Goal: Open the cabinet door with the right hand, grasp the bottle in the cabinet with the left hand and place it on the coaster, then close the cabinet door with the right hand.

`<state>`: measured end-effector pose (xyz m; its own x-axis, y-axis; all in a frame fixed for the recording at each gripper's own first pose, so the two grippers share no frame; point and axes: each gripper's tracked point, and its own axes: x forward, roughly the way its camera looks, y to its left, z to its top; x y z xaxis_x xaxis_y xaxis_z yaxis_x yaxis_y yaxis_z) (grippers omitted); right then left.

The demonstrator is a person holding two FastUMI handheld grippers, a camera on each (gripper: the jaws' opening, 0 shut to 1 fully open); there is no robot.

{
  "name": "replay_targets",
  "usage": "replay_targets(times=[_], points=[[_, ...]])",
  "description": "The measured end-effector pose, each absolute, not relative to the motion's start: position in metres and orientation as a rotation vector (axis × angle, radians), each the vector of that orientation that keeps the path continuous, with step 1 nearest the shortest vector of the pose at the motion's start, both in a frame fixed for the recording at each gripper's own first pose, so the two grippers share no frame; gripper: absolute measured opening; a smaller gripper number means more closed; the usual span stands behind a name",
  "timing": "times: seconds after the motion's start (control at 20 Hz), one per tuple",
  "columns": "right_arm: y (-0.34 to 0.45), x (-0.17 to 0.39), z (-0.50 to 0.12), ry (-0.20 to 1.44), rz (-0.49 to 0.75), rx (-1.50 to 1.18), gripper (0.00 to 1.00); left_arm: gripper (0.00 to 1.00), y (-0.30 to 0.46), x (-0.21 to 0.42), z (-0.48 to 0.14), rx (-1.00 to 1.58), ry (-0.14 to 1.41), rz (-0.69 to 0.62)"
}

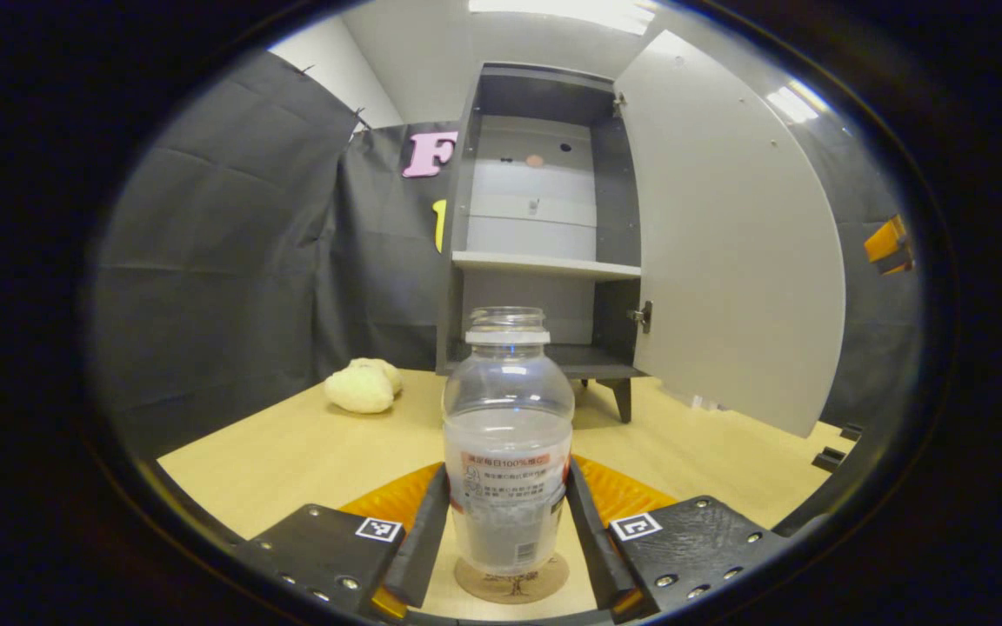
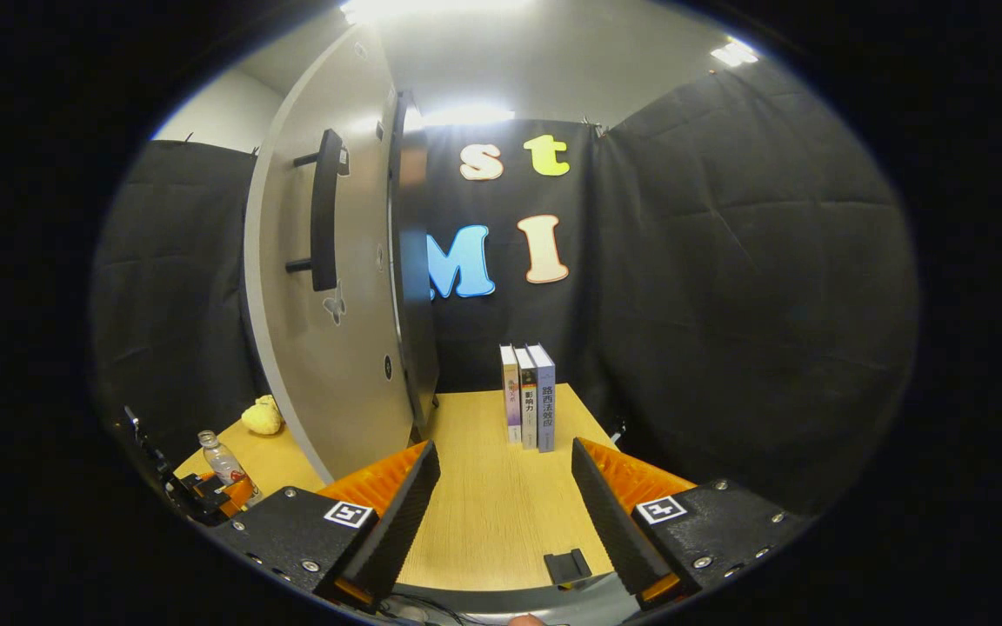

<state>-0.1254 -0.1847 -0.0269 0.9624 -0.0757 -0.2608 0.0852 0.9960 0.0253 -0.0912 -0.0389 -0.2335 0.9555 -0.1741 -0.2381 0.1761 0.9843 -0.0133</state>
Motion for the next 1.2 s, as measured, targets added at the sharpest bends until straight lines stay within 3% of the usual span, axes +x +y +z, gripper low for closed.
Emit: replay_targets(times=[0.05, 0.35, 0.4, 0.65, 0.95, 1.2], points=[[-0.184, -0.125, -0.028, 0.267, -0.079, 0.044, 0.94, 0.72, -0.038, -0.092, -0.238, 0.012, 0.243, -0.177], [-0.177, -0.120, -0.033, 0.297, -0.066, 0.075, 0.94, 0.72, -0.041, -0.103, -0.262, 0.019, 0.253, -0.156], [-0.176, -0.117, -0.032, 0.294, -0.064, 0.081, 0.94, 0.76, -0.041, -0.105, -0.264, 0.025, 0.249, -0.147], [-0.173, -0.113, -0.033, 0.303, -0.059, 0.083, 0.94, 0.73, -0.043, -0.108, -0.273, 0.076, 0.247, -0.118], [-0.166, -0.106, -0.029, 0.288, -0.034, 0.066, 0.94, 0.82, -0.044, -0.108, -0.260, 0.114, 0.255, -0.102], [-0.164, -0.101, -0.021, 0.259, -0.015, 0.080, 0.94, 0.78, -0.044, -0.111, -0.229, 0.134, 0.228, -0.090]])
